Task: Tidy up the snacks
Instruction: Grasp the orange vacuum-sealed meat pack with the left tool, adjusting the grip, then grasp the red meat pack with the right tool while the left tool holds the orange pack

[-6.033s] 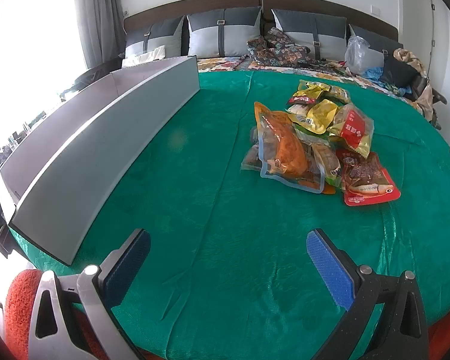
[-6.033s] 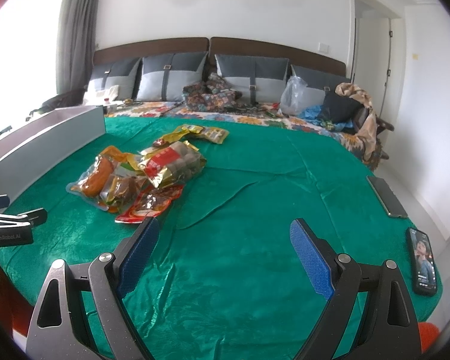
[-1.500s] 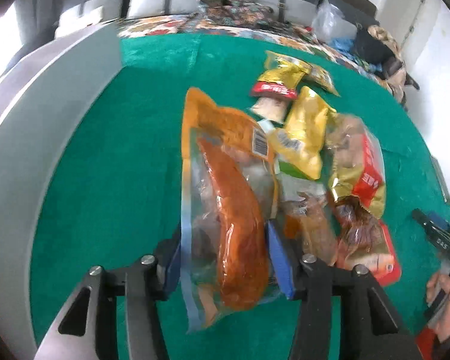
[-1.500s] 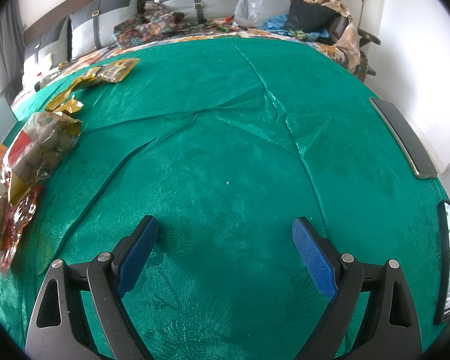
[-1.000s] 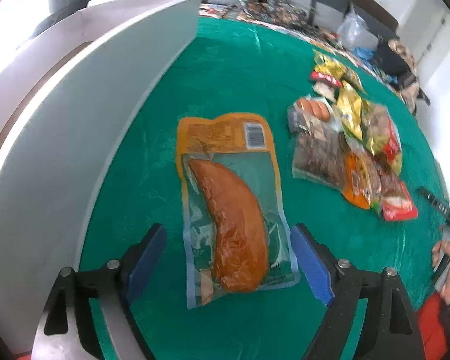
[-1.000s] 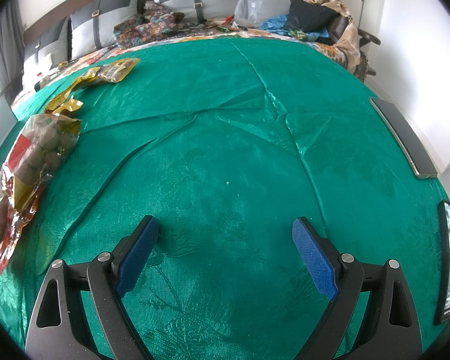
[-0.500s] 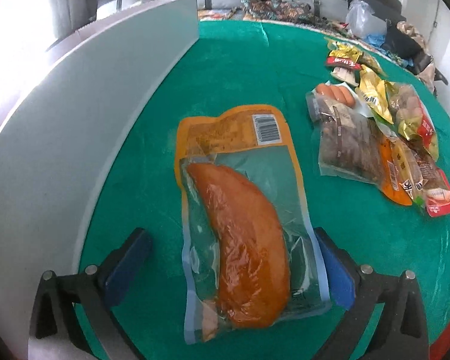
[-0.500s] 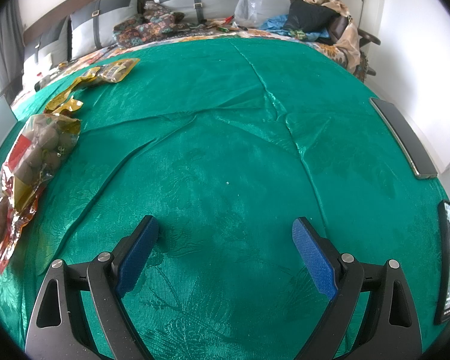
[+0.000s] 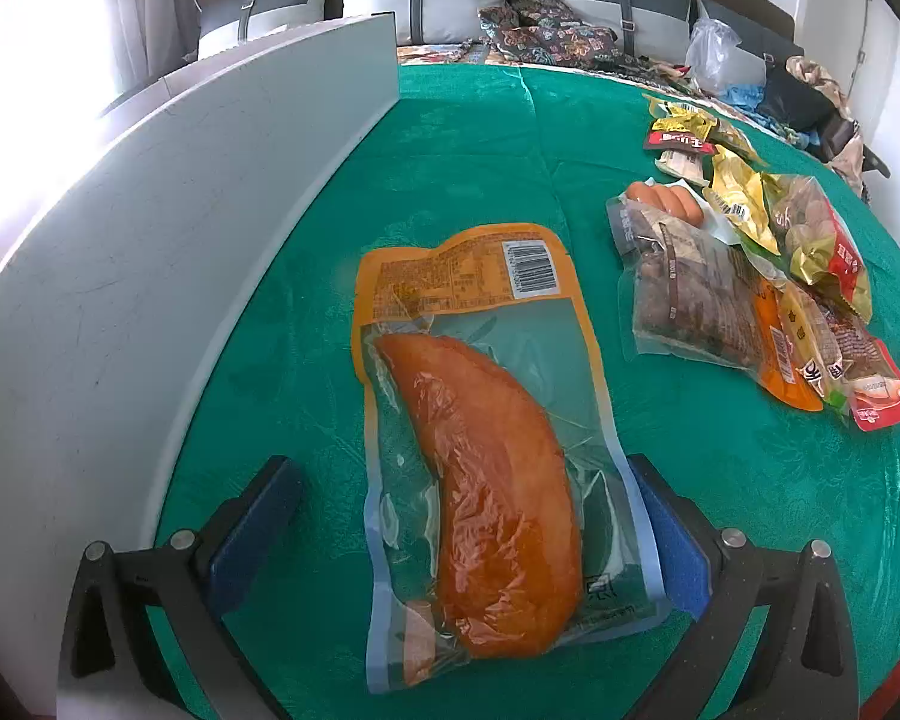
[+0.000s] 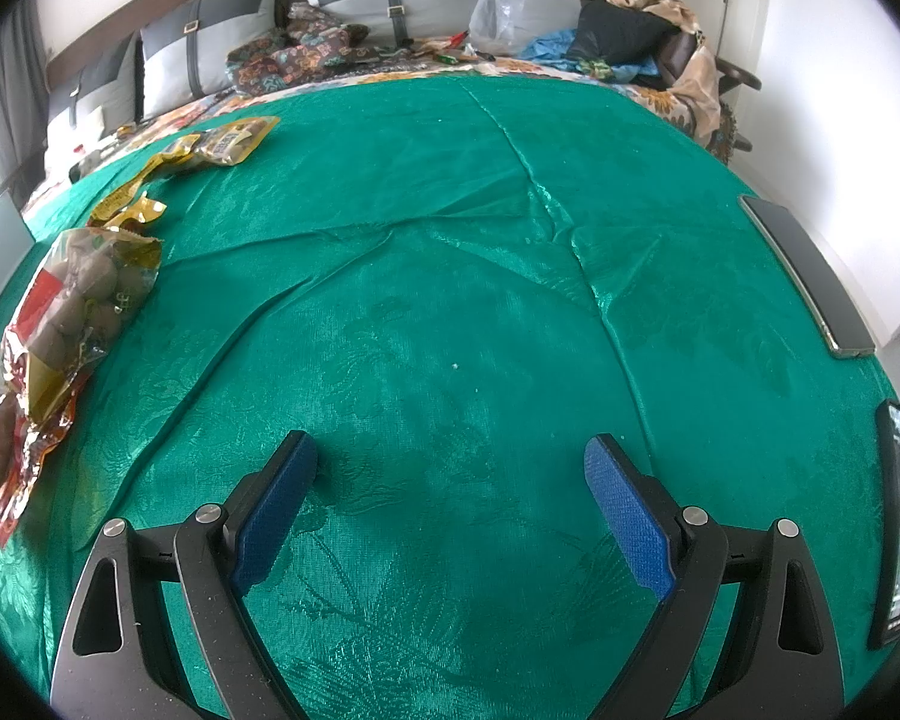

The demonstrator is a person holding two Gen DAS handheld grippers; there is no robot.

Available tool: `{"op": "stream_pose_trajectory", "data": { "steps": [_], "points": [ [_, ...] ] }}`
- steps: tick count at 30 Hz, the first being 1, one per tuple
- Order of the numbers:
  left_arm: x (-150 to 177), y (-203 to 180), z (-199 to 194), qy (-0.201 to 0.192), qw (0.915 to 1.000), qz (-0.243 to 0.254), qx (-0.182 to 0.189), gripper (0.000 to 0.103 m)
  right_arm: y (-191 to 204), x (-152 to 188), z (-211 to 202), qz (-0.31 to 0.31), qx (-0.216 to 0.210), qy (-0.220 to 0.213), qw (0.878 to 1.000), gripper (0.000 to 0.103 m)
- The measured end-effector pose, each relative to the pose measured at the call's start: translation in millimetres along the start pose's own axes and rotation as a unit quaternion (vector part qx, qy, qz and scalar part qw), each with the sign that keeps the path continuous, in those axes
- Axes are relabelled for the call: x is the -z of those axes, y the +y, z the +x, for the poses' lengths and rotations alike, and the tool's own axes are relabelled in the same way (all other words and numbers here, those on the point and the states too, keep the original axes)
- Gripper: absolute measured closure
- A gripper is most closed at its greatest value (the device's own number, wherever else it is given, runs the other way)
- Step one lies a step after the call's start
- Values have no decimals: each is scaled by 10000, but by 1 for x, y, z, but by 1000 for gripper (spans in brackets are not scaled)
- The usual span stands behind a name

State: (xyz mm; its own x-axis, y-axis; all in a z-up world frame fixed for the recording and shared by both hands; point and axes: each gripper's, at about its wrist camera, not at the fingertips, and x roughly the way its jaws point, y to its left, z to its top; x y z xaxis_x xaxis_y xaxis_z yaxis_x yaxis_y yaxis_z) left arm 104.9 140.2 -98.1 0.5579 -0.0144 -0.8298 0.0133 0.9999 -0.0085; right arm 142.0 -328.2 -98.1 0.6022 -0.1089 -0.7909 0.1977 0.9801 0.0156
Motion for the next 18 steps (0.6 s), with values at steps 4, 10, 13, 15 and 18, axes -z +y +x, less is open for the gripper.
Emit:
{"op": "stream_pose_trajectory", "data": {
  "steps": [4,10,13,15,18],
  "points": [
    [1,0,-1,-2,10000,-1,-1,0,0,0,0,3,-3,1,10000,10],
    [3,1,-2,17,10000,8,9,0,0,0,0,4,-4,3,10000,10],
    [-3,0,-1,227,9996,115,78,0,2,-3,0,-82,-44,190,9998,11],
    [-8,1,0,515,9984,192,123,0,8,-8,-6,168,-332,717,9967,12],
    [-9,2,0,705,9971,258,152,0,54,-14,-33,424,-1439,1000,9836,12]
  ]
}}
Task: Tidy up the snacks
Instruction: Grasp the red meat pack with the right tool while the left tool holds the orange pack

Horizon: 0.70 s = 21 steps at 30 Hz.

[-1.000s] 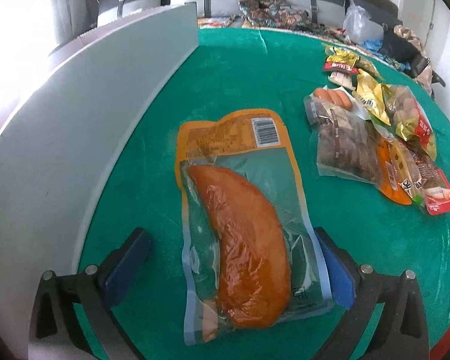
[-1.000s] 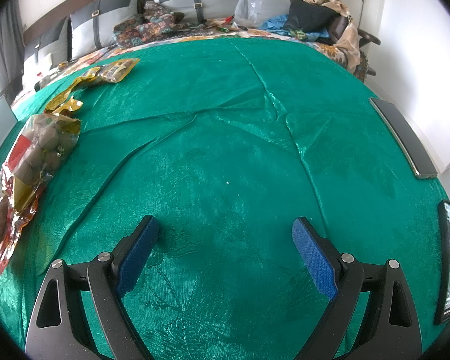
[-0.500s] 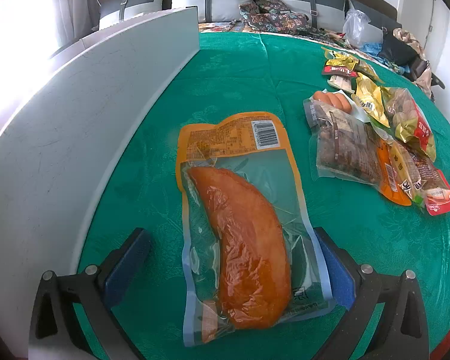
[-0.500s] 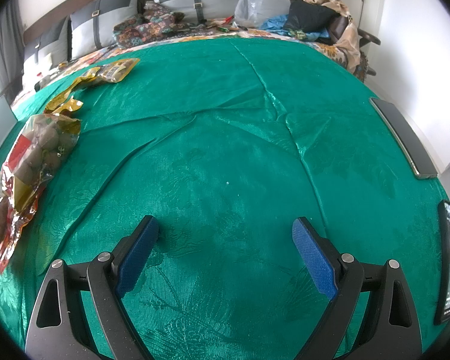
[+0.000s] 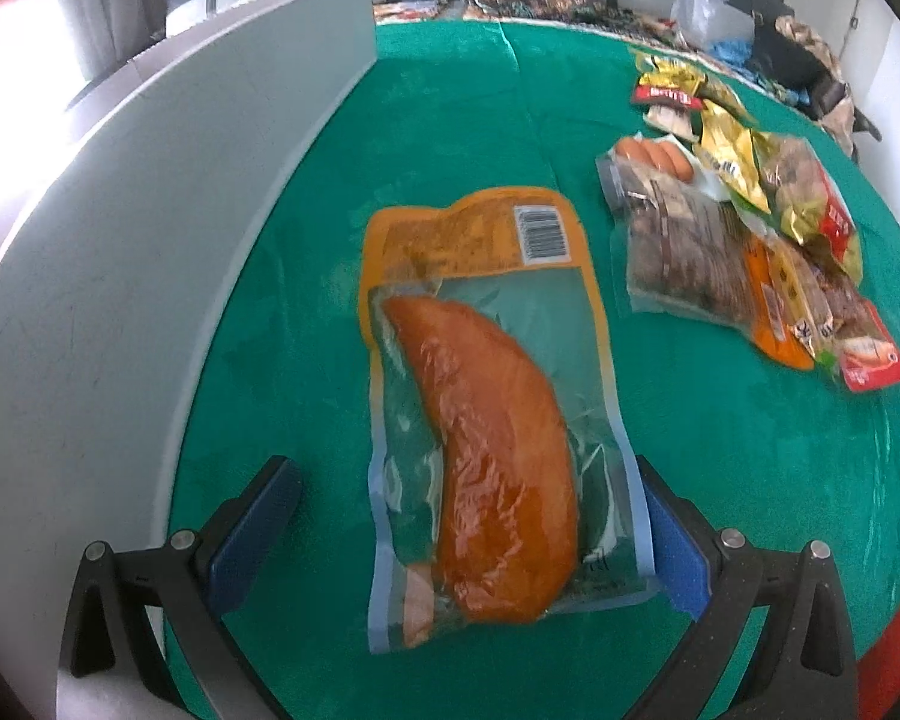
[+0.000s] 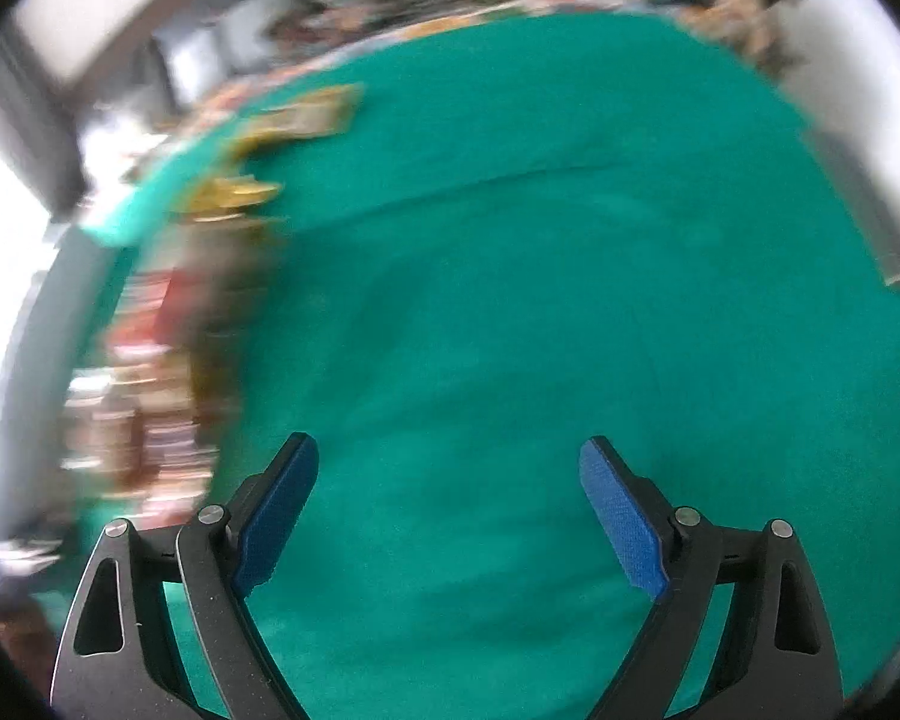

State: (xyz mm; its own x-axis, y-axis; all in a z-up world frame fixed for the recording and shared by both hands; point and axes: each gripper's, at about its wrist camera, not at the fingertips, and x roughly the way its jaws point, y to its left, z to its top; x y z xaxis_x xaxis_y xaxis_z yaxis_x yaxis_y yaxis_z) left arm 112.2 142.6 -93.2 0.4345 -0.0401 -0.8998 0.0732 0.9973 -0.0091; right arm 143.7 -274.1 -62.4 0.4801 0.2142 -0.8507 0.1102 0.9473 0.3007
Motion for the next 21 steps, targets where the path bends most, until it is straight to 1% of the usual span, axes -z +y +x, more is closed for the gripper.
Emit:
{"op": "stream_pose_trajectory", "data": {
  "steps": [1,2,3,4,5,6,7,8,9,10,11,12,13,14,15,16,17,19,20,21],
  "points": [
    [0,1,-1,20,10000,9,8,1,25,-2,3,-211,-144,121,9996,12],
    [0,0,-2,11,10000,27,36,6,46,-3,7,-429,-202,204,9987,12],
    [1,-1,-6,-49,9999,100,77,20,79,-4,20,-730,-186,340,9966,12],
    [3,-3,-10,-114,9998,157,107,28,97,-4,33,-833,-113,470,9954,12],
    [5,-6,-12,-96,9997,201,80,28,111,-3,50,-865,18,647,9941,12],
    [8,-6,-13,-128,9996,194,131,33,123,-2,66,-857,174,839,9926,9],
    [11,-7,-16,-189,9995,229,143,40,134,-1,73,-958,441,784,9913,11],
    [14,-8,-20,-253,9992,270,138,47,142,0,75,-1125,617,696,9893,15],
    [17,-8,-21,-264,9992,254,162,48,149,3,80,-1345,672,710,9861,21],
    [20,-8,-23,-316,9990,223,218,48,152,7,79,-1541,815,675,9824,31],
    [24,-8,-25,-378,9988,216,234,48,153,11,75,-1738,872,594,9791,41],
    [27,-9,-25,-410,9986,216,242,48,147,16,67,-1822,692,650,9787,50],
    [29,-11,-27,-444,9984,208,291,48,141,19,62,-1803,624,732,9789,52],
    [32,-10,-27,-469,9981,197,357,48,129,22,54,-1753,549,864,9792,69],
    [33,-13,-27,-489,9977,188,428,48,119,23,46,-1711,477,933,9797,77],
    [34,-14,-27,-505,9974,195,473,48,107,24,38,-1632,463,1029,9801,77],
    [33,-16,-27,-521,9971,219,501,48,96,25,32,-1546,475,1097,9807,73],
    [31,-19,-25,-543,9970,226,510,48,84,22,26,-1421,617,1127,9815,53],
    [30,-19,-25,-551,9969,204,526,48,81,21,24,-1363,649,1096,9825,36],
    [30,-17,-25,-563,9967,174,558,48,83,20,21,-1258,626,986,9852,34]
  ]
}}
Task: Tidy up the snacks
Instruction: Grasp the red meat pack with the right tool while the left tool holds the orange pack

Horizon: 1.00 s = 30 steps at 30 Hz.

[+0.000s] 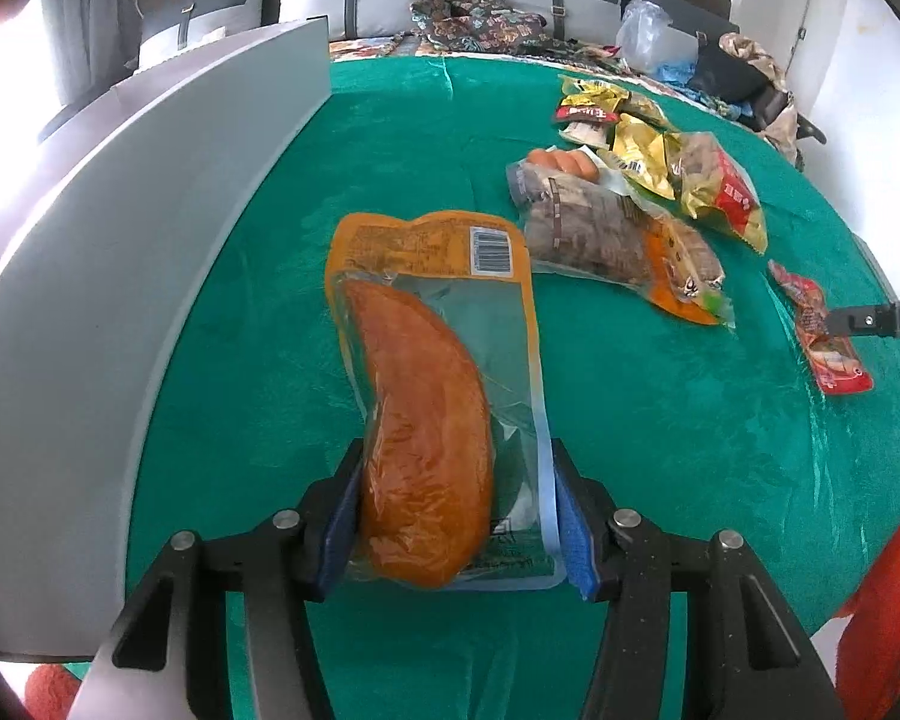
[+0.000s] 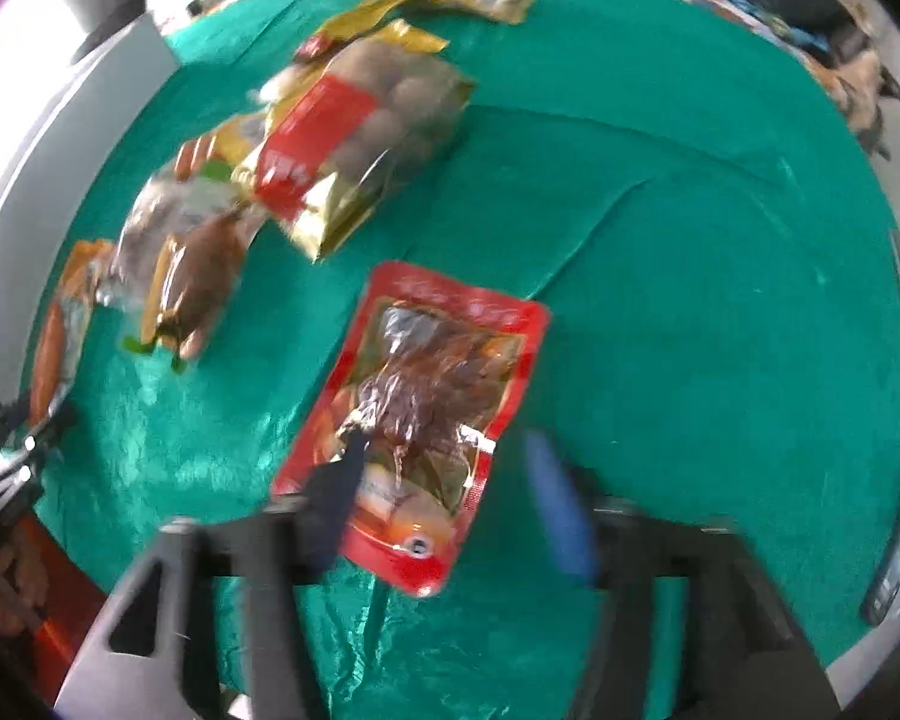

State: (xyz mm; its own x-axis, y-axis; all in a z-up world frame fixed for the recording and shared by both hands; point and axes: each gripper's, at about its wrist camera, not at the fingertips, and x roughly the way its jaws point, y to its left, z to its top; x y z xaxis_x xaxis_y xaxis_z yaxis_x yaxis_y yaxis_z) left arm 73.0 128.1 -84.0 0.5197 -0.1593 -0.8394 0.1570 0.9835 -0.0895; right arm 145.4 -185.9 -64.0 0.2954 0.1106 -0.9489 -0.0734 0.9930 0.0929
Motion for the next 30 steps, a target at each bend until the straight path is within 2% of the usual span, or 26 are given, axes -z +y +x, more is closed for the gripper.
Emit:
{"op": "stream_pose_trajectory", "data": {
  "steps": [2,3,5,6,7,8,9,10,11,12,13,15,18,22,25,26,30],
  "points": [
    [4,3,-2,-30,10000,-44,27,48,8,0,0,169,-98,-18,9998,34],
    [4,4,-2,-42,10000,-54,27,48,16,-2,5,329,-150,37,9993,29],
    [8,3,-5,-70,10000,-57,35,49,33,-6,23,375,-1,269,9989,29],
    [10,4,-6,-75,9999,-58,45,49,49,-7,35,102,233,366,9990,17],
    [12,5,-8,-93,9999,-61,80,49,60,-5,37,-255,415,274,9984,15],
    [14,5,-10,-104,9998,-76,116,49,72,-5,36,-557,400,64,9976,16],
    [16,6,-12,-117,9998,-101,158,49,77,-5,34,-707,406,-43,9967,20],
    [17,7,-14,-130,9997,-123,189,49,75,-5,33,-598,325,17,9977,21],
    [15,7,-14,-153,9995,-155,231,49,71,-6,28,-458,320,13,9984,43],
    [14,8,-16,-191,9992,-207,288,49,66,-7,20,-381,403,-49,9985,78],
    [12,8,-17,-221,9989,-248,342,49,57,-6,13,-202,216,-66,9995,83],
    [9,8,-20,-292,9980,-338,452,49,42,-6,4,90,-76,11,9999,89],
    [6,7,-25,-359,9969,-425,562,49,30,-2,-11,333,-461,-103,9983,95],
    [6,10,-32,-393,9947,-616,718,49,10,8,-32,695,-1019,-350,9917,98],
    [4,12,-40,-472,9925,-746,843,49,-9,14,-35,958,-1359,-551,9845,100],
    [2,12,-43,-495,9921,-766,863,49,-22,26,-38,1055,-1474,-610,9815,100],
    [-1,14,-53,-613,9895,-858,992,49,-48,35,-52,1485,-1991,-807,9653,100]
  ]
}}
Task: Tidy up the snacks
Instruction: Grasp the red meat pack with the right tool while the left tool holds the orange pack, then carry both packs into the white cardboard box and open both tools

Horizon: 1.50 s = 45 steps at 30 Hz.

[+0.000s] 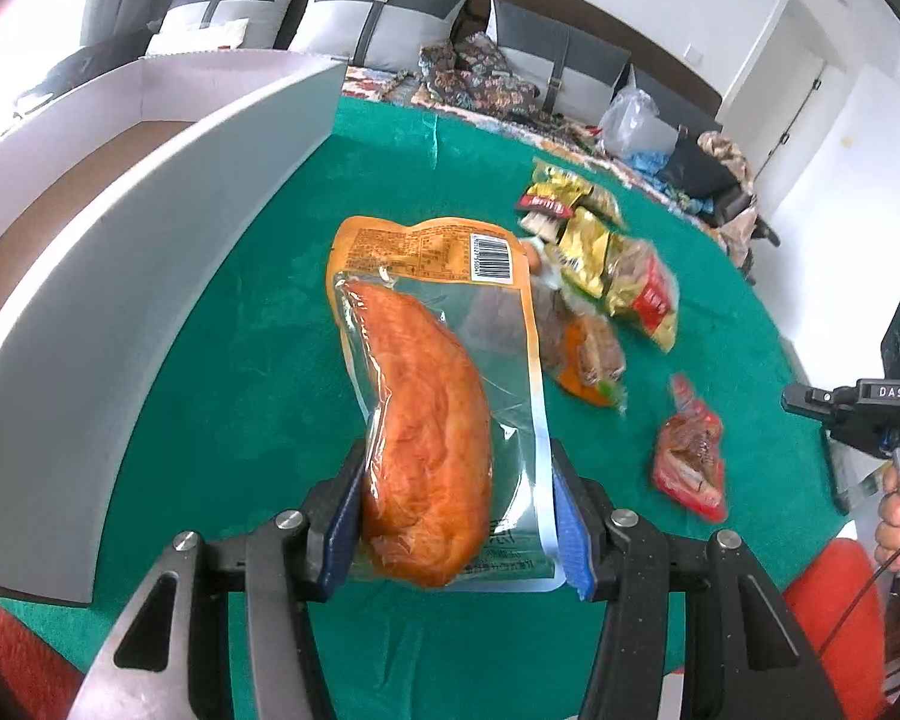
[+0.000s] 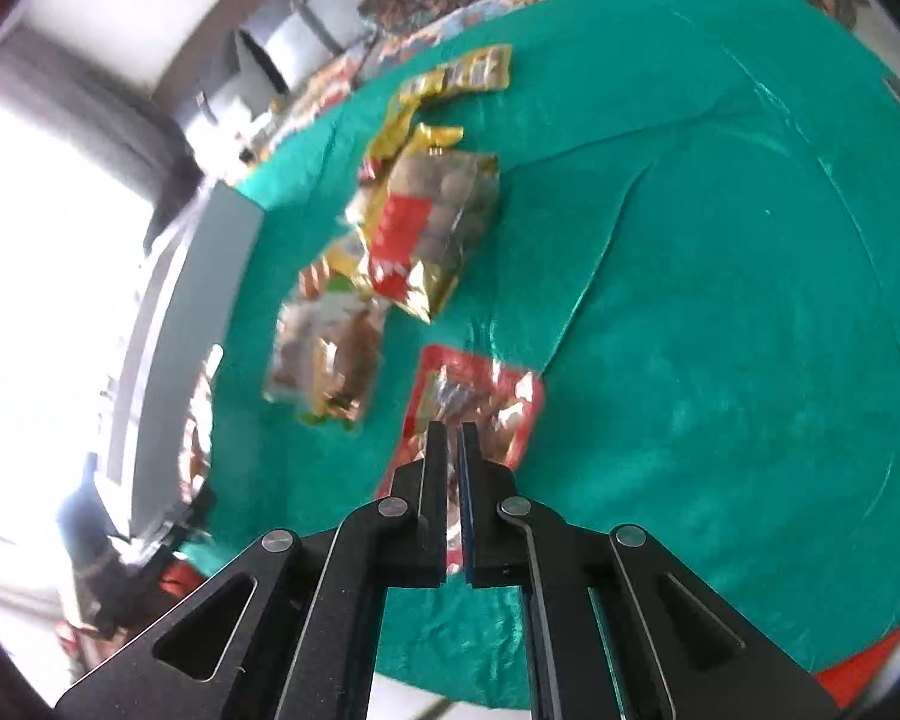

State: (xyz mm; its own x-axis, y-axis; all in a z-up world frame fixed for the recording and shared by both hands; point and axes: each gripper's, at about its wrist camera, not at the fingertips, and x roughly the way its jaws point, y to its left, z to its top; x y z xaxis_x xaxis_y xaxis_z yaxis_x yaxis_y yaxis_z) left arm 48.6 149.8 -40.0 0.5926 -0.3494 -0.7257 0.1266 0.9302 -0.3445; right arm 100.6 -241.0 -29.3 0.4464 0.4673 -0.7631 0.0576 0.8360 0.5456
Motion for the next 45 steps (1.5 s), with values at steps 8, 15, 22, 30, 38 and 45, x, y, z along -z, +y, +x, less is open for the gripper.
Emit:
{"op": "stream_pose_trajectory", "data": {
  "steps": [8,15,22,30,38,45],
  "points": [
    [-1,-1,-2,-18,10000,42,-13,49,17,8,18,-554,1170,341,9910,20],
    [2,-3,-5,-49,9999,101,-128,49,57,25,113,-170,2122,716,9744,13],
    [8,1,-2,-34,9998,72,-181,49,93,30,132,-1820,2333,483,9540,52],
    [-1,3,-10,-162,9998,-91,34,49,44,13,66,-723,1016,283,9918,95],
    [-11,9,-25,-362,9989,-271,79,49,15,11,29,150,148,0,9998,95],
    [-43,31,-82,-799,9932,-727,432,49,47,6,16,467,-992,-171,9938,95]
  ]
}}
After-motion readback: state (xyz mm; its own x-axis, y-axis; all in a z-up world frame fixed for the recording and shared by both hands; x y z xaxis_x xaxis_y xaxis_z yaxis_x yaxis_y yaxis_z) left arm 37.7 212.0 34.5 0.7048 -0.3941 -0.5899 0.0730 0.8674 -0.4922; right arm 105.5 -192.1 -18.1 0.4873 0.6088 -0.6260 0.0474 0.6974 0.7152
